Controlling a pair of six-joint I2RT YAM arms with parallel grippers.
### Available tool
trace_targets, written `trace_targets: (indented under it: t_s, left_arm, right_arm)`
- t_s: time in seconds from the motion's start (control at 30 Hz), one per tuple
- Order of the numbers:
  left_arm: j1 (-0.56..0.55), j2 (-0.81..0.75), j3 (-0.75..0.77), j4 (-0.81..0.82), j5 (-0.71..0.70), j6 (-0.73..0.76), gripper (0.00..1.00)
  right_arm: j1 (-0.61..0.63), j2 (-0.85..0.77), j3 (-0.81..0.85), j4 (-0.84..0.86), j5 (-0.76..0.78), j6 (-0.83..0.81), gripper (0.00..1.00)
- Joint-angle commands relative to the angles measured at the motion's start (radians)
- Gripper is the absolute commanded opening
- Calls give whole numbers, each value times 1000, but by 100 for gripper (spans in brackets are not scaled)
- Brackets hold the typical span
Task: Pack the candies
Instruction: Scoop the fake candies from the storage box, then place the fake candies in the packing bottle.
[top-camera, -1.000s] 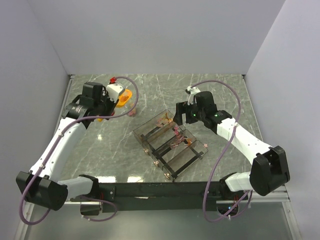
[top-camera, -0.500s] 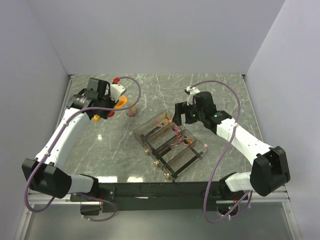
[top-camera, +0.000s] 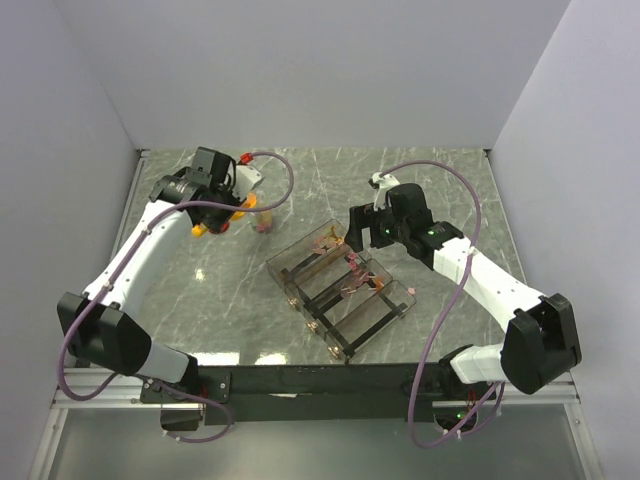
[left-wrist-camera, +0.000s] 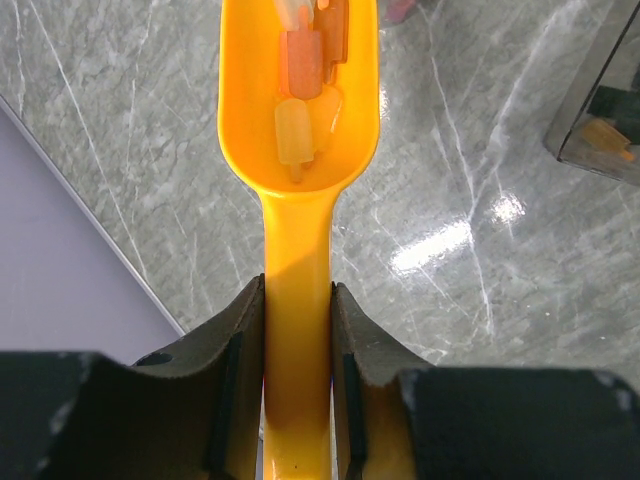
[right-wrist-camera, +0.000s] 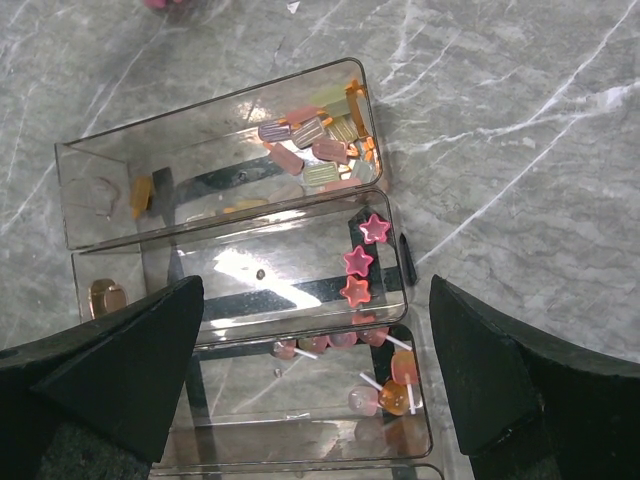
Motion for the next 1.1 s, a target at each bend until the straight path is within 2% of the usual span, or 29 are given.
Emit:
trace_targets:
  t_s: [0.0, 1.07]
  left_arm:
    - [-15, 13, 69, -8, -59, 17, 1]
    - [-157, 123, 159, -100, -324, 74, 1]
  right_arm:
    - [13, -39, -4, 13, 20, -15, 100]
    - [25, -34, -3, 8, 31, -22, 100]
